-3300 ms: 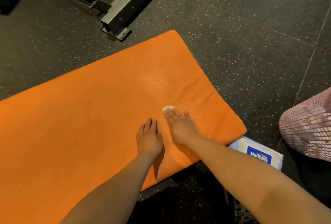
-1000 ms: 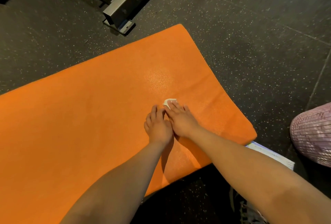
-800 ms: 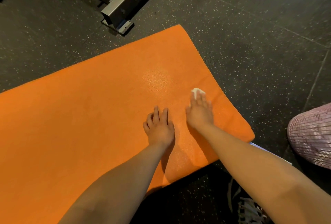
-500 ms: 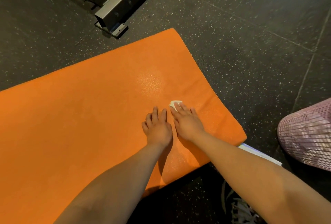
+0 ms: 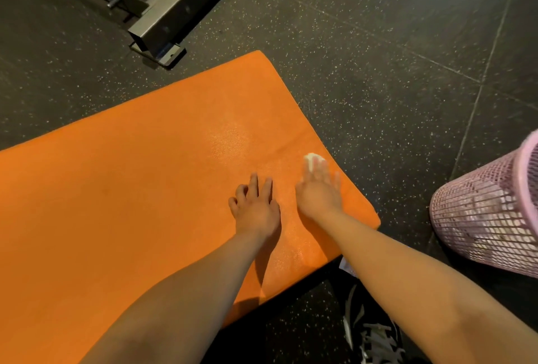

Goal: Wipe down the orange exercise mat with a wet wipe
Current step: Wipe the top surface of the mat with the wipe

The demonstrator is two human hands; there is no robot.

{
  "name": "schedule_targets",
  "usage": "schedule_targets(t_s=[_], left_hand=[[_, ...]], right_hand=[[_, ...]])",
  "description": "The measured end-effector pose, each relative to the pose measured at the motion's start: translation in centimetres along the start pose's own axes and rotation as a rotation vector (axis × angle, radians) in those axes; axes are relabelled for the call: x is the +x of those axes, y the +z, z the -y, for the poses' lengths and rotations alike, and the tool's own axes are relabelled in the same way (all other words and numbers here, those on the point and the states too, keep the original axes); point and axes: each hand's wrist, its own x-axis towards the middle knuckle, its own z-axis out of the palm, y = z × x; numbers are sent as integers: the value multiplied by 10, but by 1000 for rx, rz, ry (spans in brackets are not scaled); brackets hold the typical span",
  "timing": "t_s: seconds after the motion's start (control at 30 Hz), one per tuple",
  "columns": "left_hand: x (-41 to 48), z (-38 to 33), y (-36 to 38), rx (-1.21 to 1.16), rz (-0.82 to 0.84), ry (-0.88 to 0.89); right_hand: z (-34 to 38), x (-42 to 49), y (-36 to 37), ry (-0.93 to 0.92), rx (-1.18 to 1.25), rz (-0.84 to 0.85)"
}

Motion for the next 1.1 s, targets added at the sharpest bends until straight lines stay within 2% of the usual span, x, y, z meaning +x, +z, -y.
schedule_targets(t_s=[0.07,0.17,0.33,0.4,0.47,0.57,0.6,0.67,0.8,0.87,0.93,1.03,1.1], left_hand=[[4,0,0,15,-1,3],[8,-2,-1,21,-43,2],[31,-3,-9,-9,-107,-8],[39,1,-12,-18,-99,-31],[43,5,-13,-20,-76,-24],[43,9,-15,-17,-79,-10],[44,10,-16,-22,-100,-4],[48,14,-19,-59,-156,6],[55,22,-21,-120,-227,-38],[57,25,-24,-77,-193,-78],[59,28,-27,-46,-145,-75],[58,32,-32,-24,-120,-54],[60,34,-35,-22,-135,-55]], right_hand=[[-11,6,-7,163,79,-22],[5,15,-6,175,97,-26],[52,29,-3,-227,48,61],[48,34,-6,-319,-2,65],[32,41,-8,-251,-17,-8],[14,56,-12,47,79,-99],[18,57,-11,83,89,-113],[38,53,-4,-8,79,-114],[66,35,14,-422,39,-1],[56,43,9,-491,-25,-4],[41,55,2,-363,-46,-63],[36,69,-5,-24,44,-133],[56,66,-2,-39,78,-120]])
